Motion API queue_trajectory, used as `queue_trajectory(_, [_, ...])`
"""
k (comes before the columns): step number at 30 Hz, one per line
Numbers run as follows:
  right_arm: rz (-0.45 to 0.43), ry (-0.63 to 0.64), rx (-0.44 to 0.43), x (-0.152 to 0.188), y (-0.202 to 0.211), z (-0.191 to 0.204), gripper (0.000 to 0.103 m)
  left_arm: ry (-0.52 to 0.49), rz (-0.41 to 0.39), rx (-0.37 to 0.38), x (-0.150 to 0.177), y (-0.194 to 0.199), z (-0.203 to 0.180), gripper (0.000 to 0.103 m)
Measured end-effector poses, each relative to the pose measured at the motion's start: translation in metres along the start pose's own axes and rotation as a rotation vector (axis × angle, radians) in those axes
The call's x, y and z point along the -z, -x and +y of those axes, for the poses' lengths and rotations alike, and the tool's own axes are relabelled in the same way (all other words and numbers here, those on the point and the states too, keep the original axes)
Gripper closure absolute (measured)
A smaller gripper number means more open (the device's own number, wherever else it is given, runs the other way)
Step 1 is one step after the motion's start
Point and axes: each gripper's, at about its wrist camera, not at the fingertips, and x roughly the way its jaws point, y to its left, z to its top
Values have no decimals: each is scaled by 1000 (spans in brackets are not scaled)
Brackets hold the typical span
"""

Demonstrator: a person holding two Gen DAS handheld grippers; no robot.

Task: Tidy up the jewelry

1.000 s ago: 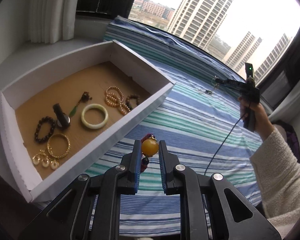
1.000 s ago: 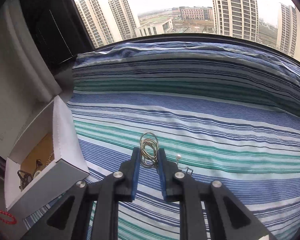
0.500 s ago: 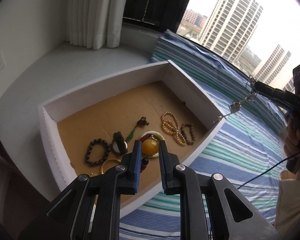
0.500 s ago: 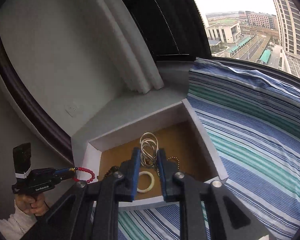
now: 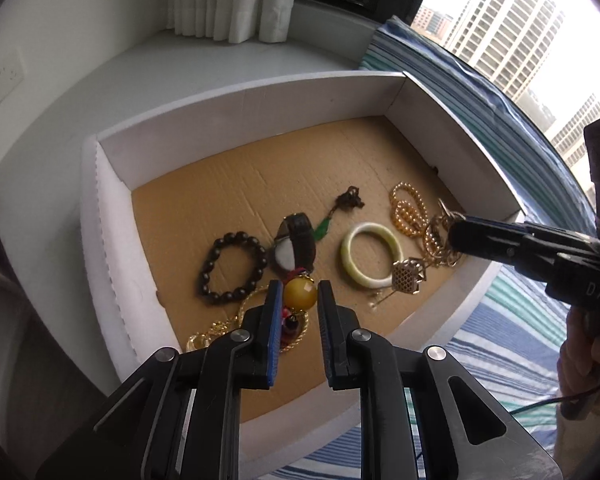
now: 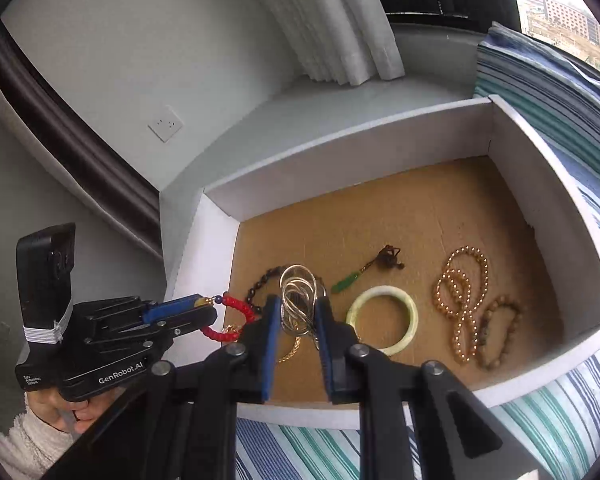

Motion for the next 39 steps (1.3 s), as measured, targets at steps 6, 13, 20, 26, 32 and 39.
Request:
queue_trajectory(6, [19, 16, 133, 13, -7, 3, 27, -4, -98, -157, 14, 17, -9, 8])
queue_trajectory(13, [-71, 81, 314, 10, 36, 16, 27, -2, -242, -401, 28, 54, -43, 2])
queue_trajectory(20, [-67, 137, 403, 14, 50, 29, 27, 50, -177, -356, 24, 65, -53, 2])
queue_trajectory(26, [-63, 177, 479, 19, 51, 38, 27, 93, -167, -325, 21, 71, -51, 2])
queue_trajectory(32, [-68, 182, 488, 19, 50, 41, 27, 124, -162, -328, 21, 70, -45, 2])
queue_trajectory(39, [-73, 181, 483, 20, 47, 41, 27, 143, -198, -328, 23, 71, -43, 3])
